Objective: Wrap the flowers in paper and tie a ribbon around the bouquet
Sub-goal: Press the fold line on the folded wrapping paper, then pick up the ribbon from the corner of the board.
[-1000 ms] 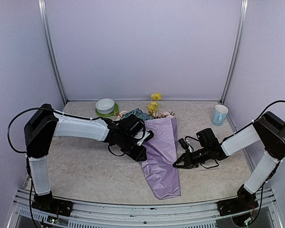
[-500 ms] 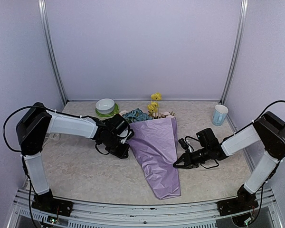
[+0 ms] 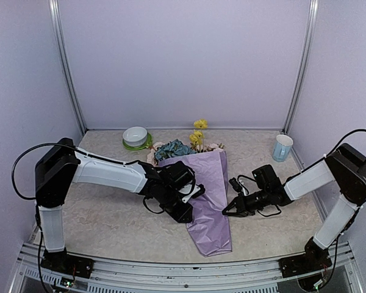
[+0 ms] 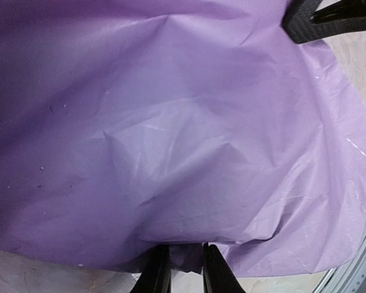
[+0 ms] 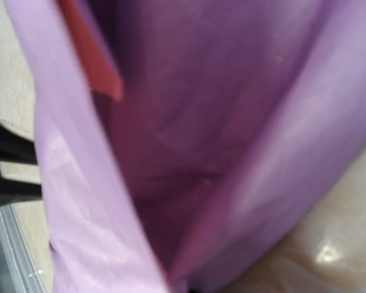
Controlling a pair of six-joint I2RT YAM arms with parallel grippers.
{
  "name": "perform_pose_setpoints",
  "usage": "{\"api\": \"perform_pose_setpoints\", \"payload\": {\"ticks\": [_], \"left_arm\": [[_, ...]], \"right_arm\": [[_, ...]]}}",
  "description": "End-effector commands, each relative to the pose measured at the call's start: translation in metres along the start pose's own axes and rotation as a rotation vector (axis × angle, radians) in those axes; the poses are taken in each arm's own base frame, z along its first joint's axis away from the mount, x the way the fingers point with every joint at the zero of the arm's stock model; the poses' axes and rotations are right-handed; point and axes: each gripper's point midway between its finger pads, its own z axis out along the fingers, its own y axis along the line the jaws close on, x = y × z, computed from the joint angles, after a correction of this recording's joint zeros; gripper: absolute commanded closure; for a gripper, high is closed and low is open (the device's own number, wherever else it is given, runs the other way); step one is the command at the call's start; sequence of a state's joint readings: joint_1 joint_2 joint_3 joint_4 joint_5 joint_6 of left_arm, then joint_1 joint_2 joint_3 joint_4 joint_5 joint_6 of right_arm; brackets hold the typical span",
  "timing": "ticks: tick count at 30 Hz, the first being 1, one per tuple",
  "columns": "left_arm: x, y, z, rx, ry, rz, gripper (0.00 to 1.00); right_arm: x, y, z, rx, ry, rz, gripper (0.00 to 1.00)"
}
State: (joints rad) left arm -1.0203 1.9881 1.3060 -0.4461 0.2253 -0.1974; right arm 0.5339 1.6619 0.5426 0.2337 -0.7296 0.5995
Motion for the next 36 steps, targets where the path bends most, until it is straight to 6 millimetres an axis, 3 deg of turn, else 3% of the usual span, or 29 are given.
{"api": "perform_pose_setpoints", "payload": {"ticks": [1,6,9,10,15,22,28,36], "left_arm": [[0.01,0.024,-0.001,-0.065,0.038,-0.054,0.8],[-0.003,0.052,-0.04,-0.141,-0.081,-0.135,0.76],[-0.012,0.095,-0.088,-0.297,-0.219,-0.265,0.65],[-0.007,0.115,-0.104,-0.359,-0.263,-0.333,0.6],[0.05,0.212,-0.179,-0.632,-0.401,-0.661,0.33],[0.141,0.326,-0.248,-0.881,-0.428,-0.97,0.14],[0.178,0.383,-0.265,-0.955,-0.404,-1.08,0.15],[0.191,0.416,-0.258,-1.005,-0.332,-1.079,0.19]], "right_arm": [[0.003,0.004,-0.002,-0.003,0.004,-0.011,1.0],[0.002,0.004,-0.002,-0.005,0.0,-0.016,1.0],[0.003,0.003,-0.001,-0.003,0.007,-0.014,1.0],[0.003,0.003,-0.001,-0.003,0.009,-0.016,1.0],[0.002,0.003,-0.002,0.011,0.01,-0.031,1.0],[-0.003,0.008,-0.004,-0.003,-0.004,-0.054,1.0],[0.003,0.006,-0.001,-0.011,0.022,-0.055,1.0],[0.006,0.001,0.002,-0.007,0.03,-0.042,1.0]]}}
